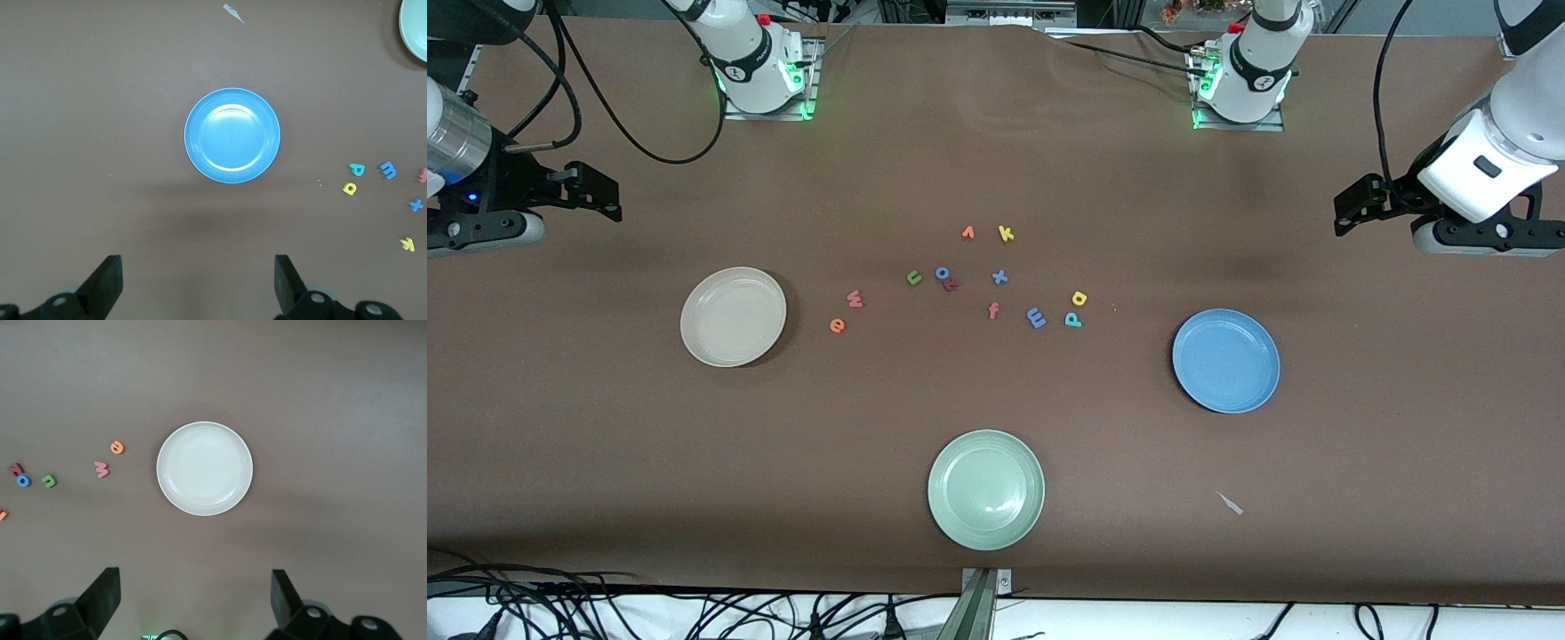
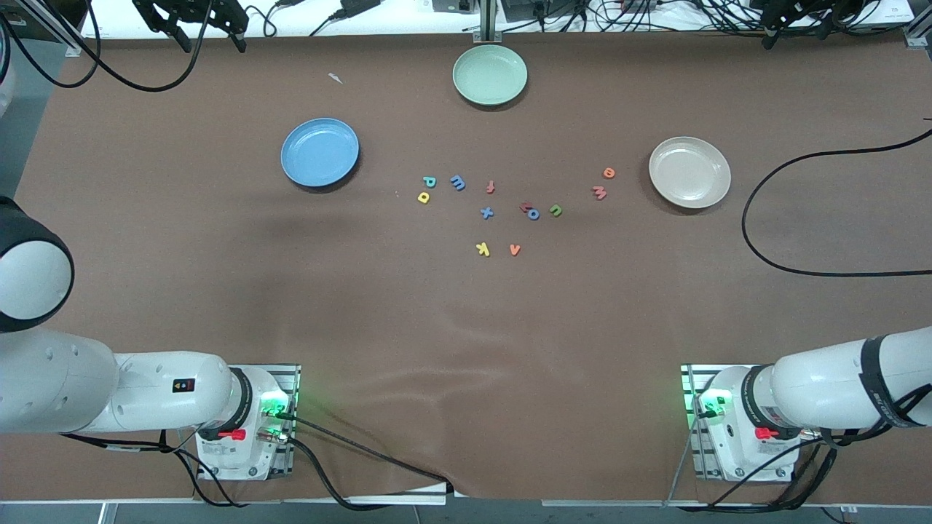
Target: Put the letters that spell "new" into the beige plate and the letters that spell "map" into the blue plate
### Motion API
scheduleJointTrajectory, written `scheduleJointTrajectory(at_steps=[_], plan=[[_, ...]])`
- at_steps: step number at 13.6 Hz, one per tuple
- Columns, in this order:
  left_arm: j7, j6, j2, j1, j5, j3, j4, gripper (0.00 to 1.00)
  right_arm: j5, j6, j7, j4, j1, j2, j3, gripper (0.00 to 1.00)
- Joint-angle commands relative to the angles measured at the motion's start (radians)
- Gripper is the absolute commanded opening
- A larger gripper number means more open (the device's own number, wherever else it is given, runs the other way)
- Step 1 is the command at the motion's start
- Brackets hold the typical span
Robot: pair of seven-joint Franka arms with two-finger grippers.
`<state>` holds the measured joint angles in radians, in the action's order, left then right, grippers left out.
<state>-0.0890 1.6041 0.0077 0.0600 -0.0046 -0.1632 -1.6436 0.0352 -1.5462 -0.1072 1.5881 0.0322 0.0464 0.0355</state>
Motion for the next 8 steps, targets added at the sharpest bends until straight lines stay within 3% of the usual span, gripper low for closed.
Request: scheduleJointTrajectory(at_steps=[1,8], plan=[[0.028,-0.007,-0.022,0.007,0.02,-0.007,-0.013,1.0,-0.003,0.005,0.015,0.01,0.003,-0.01,0.003,1.0],[0.023,-0.007,-0.022,0.007,0.02,-0.007,-0.013,1.0,-0.003,0.003,0.015,0.007,0.003,-0.01,0.003,1.0]])
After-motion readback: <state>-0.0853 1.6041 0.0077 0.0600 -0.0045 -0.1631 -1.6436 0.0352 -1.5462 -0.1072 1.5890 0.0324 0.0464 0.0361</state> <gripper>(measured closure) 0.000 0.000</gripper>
